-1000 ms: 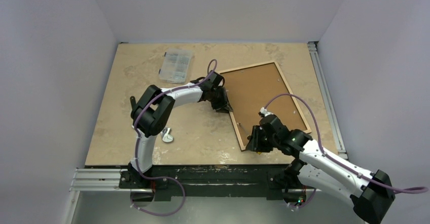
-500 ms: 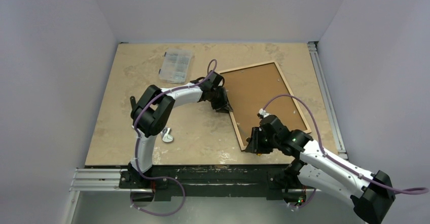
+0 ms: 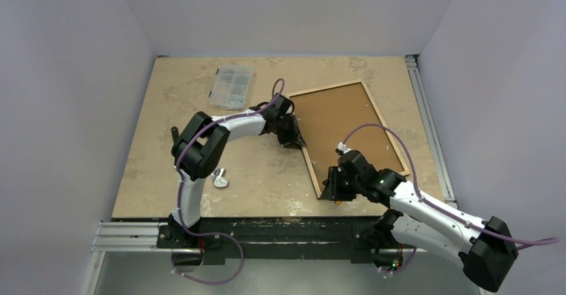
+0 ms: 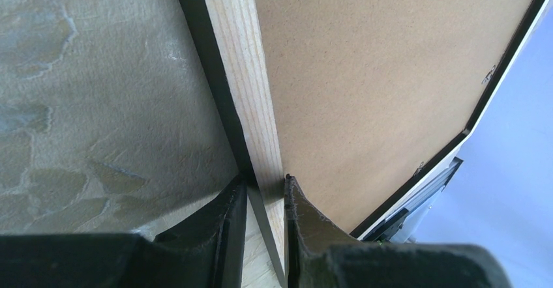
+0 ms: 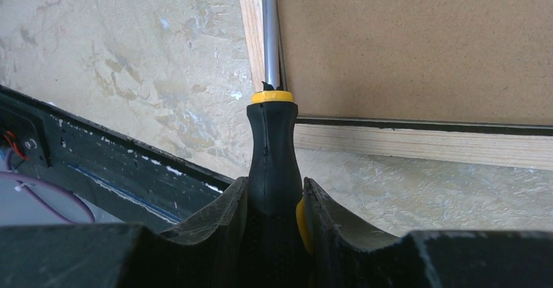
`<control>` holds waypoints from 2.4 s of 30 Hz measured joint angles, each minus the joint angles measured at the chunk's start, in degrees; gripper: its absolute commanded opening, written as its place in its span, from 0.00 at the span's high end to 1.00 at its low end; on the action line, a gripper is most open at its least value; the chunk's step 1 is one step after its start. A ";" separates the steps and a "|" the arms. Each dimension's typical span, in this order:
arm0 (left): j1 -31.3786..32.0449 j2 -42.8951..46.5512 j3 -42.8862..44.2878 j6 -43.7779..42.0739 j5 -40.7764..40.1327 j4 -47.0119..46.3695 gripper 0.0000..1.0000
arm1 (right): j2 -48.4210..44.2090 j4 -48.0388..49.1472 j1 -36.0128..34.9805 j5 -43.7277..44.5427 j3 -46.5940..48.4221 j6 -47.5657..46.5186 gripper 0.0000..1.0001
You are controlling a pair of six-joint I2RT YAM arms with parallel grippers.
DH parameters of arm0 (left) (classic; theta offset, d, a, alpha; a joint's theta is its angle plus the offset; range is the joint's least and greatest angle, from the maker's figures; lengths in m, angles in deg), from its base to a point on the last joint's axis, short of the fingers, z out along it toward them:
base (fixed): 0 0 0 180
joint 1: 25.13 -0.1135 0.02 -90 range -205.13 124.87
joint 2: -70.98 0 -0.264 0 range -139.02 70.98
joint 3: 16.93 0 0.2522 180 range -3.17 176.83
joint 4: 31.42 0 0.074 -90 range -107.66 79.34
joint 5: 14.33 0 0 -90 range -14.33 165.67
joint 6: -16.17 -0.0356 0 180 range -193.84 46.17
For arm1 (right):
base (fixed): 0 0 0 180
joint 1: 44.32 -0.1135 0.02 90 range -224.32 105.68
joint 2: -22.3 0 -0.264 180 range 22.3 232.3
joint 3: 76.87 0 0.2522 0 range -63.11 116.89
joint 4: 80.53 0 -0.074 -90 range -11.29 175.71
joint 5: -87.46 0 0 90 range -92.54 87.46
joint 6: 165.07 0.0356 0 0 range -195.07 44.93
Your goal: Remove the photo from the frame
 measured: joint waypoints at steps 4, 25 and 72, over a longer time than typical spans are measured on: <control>0.00 0.09 -0.20 0.04 0.00 -0.26 1.00 | 0.83 1.01 -0.11 0.57 -0.26 0.17 1.00; 0.04 0.48 -1.57 0.22 0.63 -2.93 0.67 | -3.78 -1.73 -0.09 7.76 0.44 2.03 1.00; -8.96 -11.08 20.85 -0.50 -11.76 4.00 0.62 | 36.17 11.89 12.20 -0.33 23.65 -10.97 1.00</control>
